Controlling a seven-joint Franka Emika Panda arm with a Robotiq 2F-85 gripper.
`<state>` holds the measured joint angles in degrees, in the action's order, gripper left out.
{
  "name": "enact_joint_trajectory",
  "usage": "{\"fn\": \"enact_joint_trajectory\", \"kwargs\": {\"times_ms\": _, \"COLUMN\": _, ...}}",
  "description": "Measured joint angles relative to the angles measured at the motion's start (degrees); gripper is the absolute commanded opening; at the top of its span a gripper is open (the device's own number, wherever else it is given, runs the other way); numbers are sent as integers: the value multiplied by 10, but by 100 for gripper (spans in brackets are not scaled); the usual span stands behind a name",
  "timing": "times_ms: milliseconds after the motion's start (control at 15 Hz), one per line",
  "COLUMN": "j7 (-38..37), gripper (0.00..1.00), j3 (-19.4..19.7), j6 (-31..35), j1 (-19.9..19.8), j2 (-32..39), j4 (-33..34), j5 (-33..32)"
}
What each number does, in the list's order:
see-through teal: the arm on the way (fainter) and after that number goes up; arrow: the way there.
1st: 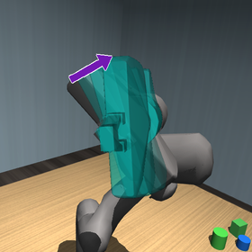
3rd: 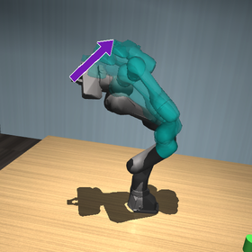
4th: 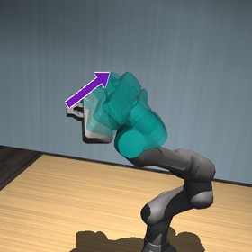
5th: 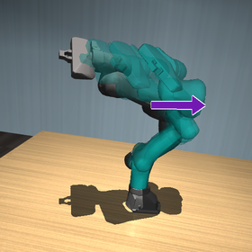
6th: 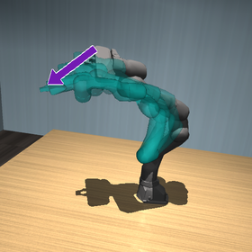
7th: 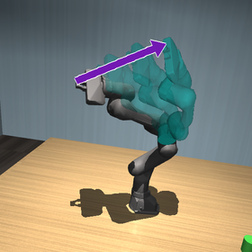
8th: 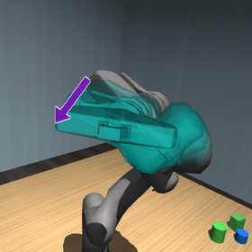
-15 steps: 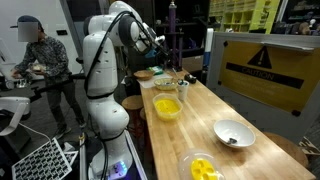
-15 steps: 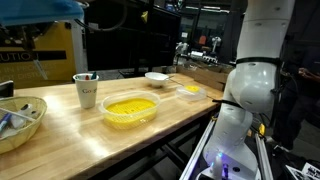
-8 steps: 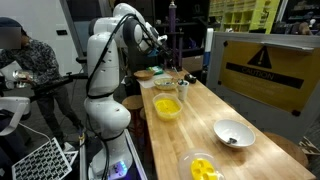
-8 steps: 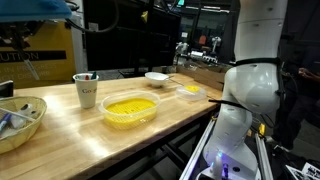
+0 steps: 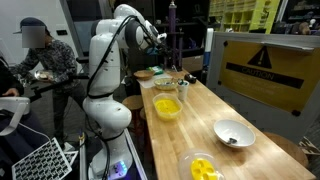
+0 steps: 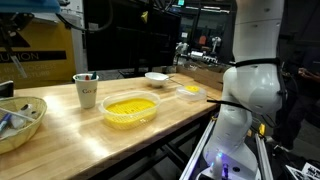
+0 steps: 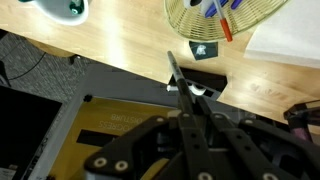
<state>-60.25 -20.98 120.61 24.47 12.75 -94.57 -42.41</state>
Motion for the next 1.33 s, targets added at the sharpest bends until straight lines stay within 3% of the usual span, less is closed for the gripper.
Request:
{"fn": "enact_joint_trajectory", "kwargs": {"times_ms": 467, "j7": 23, "gripper": 3, "j3": 14, "j6": 2, "j1": 10, "j2": 20, "j4": 44, "j5": 9}}
{"fn": "enact_joint_trajectory", "kwargs": {"times_ms": 867, "j7": 61, "gripper": 3, "j3": 40, "j6": 3, "j1": 8, "j2": 22, "j4": 14, "j5": 14}}
{"fn": "enact_joint_trajectory", "kwargs": {"times_ms": 1333, "j7": 69, "gripper": 3, "j3": 44, "j6": -4, "j1": 25, "j2": 40, "j4": -16, "j5": -5}}
